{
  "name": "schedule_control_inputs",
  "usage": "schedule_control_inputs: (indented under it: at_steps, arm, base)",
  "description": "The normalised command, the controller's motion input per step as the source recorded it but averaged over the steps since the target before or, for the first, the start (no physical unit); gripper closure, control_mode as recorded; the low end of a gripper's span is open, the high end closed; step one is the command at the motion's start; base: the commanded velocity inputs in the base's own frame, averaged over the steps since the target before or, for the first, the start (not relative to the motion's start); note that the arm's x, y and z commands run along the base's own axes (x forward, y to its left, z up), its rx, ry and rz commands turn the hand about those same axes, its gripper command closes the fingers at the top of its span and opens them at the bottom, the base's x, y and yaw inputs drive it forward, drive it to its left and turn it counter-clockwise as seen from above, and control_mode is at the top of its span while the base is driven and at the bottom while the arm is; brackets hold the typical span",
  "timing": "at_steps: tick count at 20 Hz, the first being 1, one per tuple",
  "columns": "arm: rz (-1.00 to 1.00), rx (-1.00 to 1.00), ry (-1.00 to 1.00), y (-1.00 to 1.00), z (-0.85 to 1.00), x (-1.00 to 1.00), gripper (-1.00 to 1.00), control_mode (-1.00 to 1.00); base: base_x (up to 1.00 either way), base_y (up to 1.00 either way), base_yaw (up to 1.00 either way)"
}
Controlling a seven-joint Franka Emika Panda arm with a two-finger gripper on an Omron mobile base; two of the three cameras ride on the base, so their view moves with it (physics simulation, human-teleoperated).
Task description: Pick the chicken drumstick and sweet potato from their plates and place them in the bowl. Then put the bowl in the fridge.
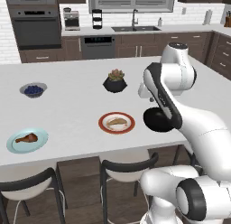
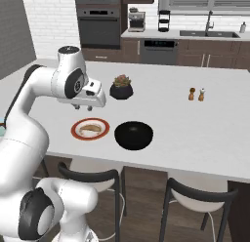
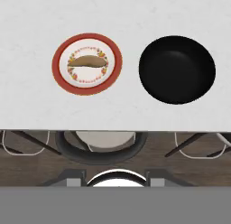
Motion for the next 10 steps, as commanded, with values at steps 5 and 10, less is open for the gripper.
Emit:
schedule_control_inputs:
  at_steps: [5, 10]
  arm:
    - [0.07, -0.02, -0.05, 0.16, 0.00, -0.59, -1.00, -1.00]
    - [0.22, -0.06, -0.06, 0.41, -0.26, -0.96, -1.00, -1.00]
  base:
    - [0.00, 0.00, 0.00]
    - [0.00, 0.00, 0.00]
